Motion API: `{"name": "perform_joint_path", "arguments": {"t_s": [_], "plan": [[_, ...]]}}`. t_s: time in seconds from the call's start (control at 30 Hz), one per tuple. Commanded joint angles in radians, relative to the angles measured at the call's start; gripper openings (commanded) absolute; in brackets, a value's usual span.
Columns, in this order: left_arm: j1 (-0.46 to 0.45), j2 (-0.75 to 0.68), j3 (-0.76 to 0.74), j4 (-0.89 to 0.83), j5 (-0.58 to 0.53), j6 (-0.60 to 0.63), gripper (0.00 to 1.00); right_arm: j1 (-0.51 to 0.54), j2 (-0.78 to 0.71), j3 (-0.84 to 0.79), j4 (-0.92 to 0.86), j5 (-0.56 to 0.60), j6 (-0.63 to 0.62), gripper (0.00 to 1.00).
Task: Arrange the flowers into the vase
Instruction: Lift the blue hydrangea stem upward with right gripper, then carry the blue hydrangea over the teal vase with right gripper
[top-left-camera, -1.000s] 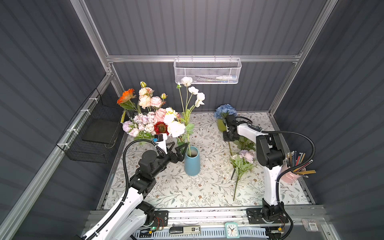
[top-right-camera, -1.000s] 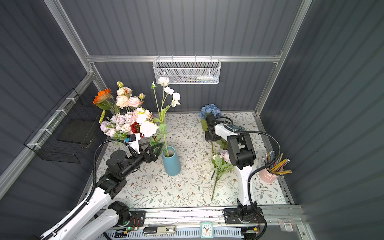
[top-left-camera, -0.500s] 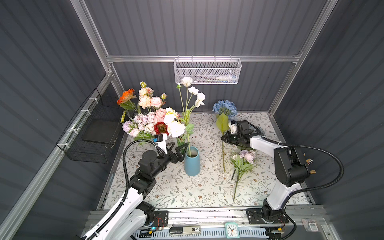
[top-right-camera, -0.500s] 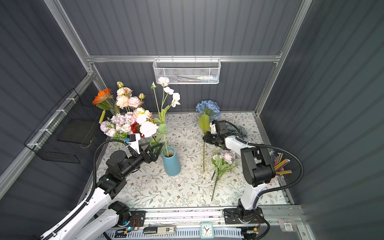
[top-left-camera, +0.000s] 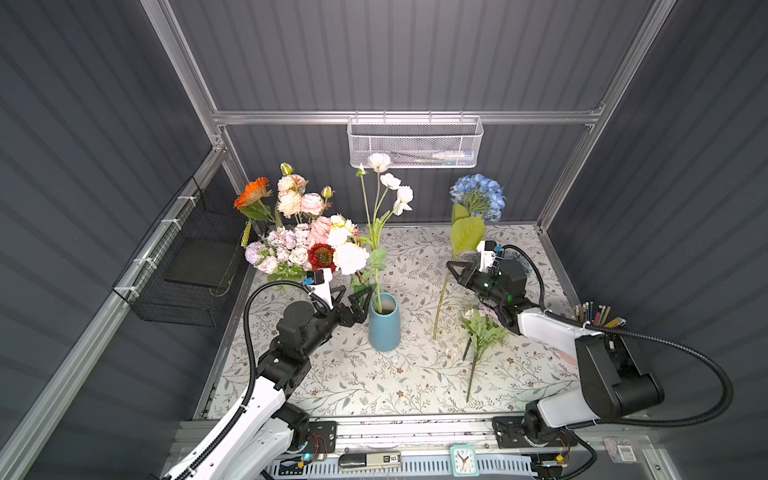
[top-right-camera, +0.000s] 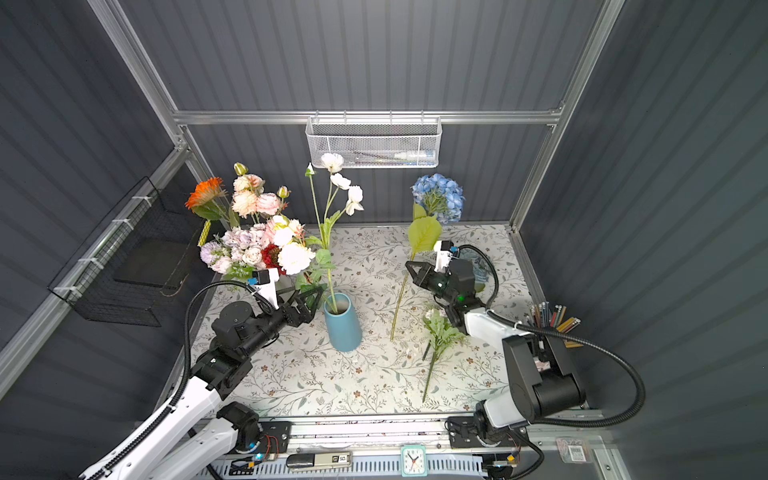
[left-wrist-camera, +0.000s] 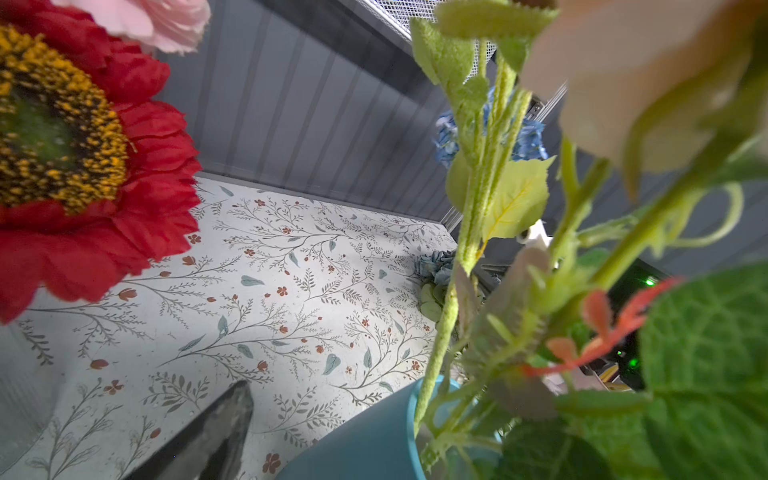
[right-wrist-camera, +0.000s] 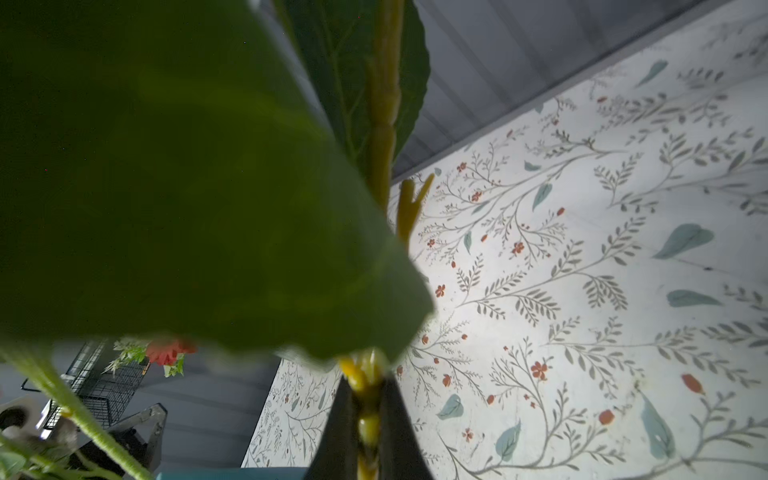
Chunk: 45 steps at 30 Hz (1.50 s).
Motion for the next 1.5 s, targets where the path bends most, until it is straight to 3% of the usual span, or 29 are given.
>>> {"name": "perform_joint_path", "arguments": {"t_s": [0.0,0.3,0.67,1.13,1.47], "plan": [[0.003,-0.006,0.011,-0.022,-0.031,0.006,1.00,0.005,-0.081,-0.045,0.146,0.087,-0.009,0.00],[0.003,-0.001,0.028,-0.035,-0.078,0.017,1.00,0.102,-0.264,0.042,-0.005,0.175,-0.181,0.00],[0.003,0.017,0.052,-0.056,-0.066,0.029,1.00,0.367,-0.381,0.301,-0.238,0.256,-0.534,0.00],[0.003,0.009,0.054,-0.079,-0.079,0.012,1.00,0.571,-0.192,0.453,-0.072,0.234,-0.690,0.00],[0.003,-0.003,0.055,-0.091,-0.076,0.013,1.00,0.675,-0.077,0.432,0.106,0.249,-0.791,0.00]]}}
